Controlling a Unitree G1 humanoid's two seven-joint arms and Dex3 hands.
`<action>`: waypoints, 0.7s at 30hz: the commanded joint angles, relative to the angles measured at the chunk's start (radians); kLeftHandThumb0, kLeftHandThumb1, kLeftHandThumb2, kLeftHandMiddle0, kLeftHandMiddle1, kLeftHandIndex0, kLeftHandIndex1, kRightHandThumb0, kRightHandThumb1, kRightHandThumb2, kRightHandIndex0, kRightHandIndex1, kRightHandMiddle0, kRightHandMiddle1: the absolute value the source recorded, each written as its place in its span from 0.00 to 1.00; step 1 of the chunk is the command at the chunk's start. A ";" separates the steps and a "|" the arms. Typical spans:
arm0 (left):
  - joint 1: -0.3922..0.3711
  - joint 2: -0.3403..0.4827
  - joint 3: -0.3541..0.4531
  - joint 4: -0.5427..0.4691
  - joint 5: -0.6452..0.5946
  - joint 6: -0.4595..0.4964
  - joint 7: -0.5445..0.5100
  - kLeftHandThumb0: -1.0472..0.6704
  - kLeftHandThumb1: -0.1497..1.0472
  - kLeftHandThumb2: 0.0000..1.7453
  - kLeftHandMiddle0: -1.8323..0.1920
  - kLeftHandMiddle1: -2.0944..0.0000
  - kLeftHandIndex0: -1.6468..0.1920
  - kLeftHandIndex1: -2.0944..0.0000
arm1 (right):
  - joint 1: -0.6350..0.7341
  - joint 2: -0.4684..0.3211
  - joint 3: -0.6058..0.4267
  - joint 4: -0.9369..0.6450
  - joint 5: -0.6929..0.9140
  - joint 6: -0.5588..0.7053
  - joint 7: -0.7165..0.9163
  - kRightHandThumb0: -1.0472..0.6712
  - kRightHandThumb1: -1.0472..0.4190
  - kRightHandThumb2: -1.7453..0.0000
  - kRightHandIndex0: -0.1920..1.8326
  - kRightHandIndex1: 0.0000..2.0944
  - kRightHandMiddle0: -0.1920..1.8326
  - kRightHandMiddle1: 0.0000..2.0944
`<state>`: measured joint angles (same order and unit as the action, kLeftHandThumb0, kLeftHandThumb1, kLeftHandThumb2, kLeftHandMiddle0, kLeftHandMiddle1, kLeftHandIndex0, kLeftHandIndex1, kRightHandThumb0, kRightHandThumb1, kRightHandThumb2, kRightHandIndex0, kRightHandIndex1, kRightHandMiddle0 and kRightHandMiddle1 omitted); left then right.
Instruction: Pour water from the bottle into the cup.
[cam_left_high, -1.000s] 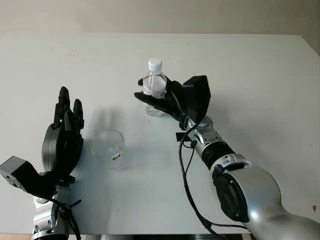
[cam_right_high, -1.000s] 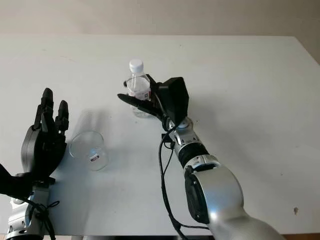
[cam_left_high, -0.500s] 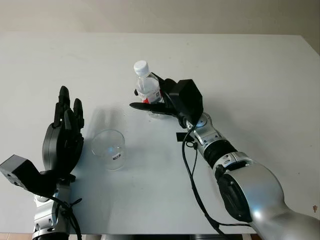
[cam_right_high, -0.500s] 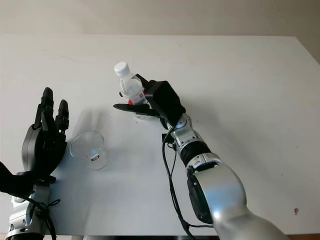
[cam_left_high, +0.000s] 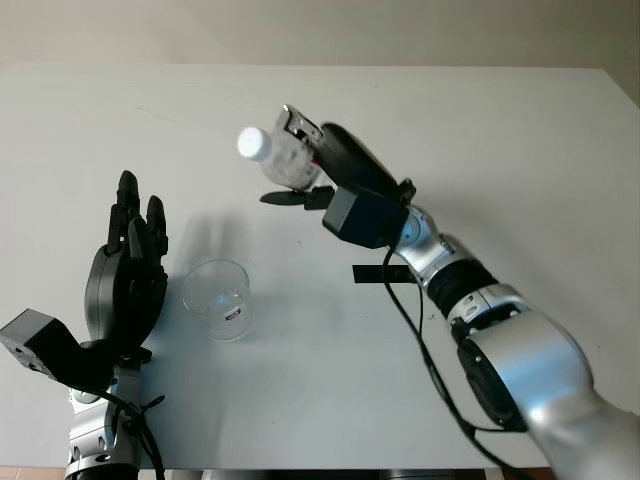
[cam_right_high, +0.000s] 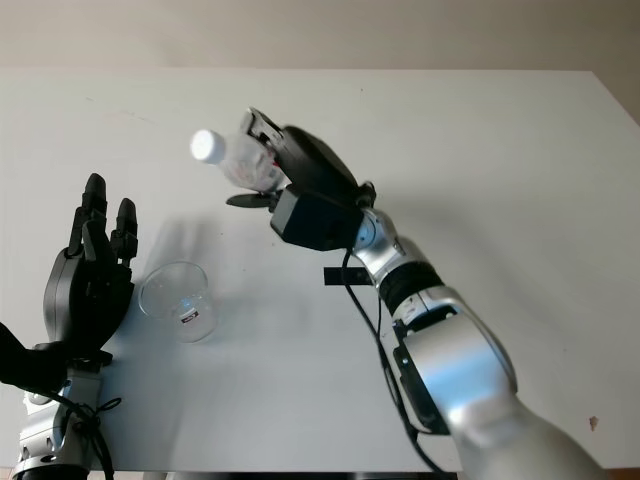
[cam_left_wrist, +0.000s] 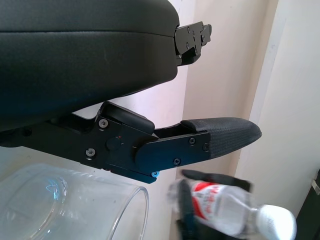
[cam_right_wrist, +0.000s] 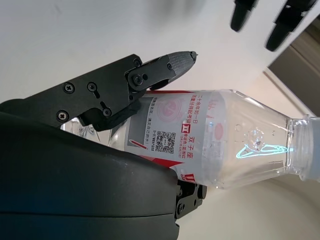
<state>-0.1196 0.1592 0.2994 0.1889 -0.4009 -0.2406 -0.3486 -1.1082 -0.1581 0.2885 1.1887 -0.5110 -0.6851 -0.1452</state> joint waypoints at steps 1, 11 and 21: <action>0.042 -0.036 -0.009 0.035 -0.002 0.004 0.003 0.16 1.00 0.33 0.99 0.97 0.99 0.97 | -0.036 -0.013 0.031 -0.029 -0.036 -0.027 -0.042 0.56 0.01 0.90 0.55 1.00 0.34 1.00; 0.036 -0.044 -0.008 0.038 0.003 0.002 0.023 0.16 1.00 0.33 0.99 0.97 1.00 0.98 | -0.114 -0.048 0.240 -0.058 -0.336 -0.052 -0.402 0.53 0.34 0.48 0.65 1.00 0.52 1.00; 0.046 -0.046 -0.010 0.030 0.003 -0.001 0.029 0.15 1.00 0.32 0.98 0.97 1.00 0.97 | -0.151 -0.069 0.377 -0.035 -0.482 -0.035 -0.598 0.51 0.30 0.52 0.63 1.00 0.49 1.00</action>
<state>-0.1208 0.1508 0.2983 0.1841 -0.3994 -0.2397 -0.3216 -1.2210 -0.2194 0.6514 1.1583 -0.9798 -0.7240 -0.7172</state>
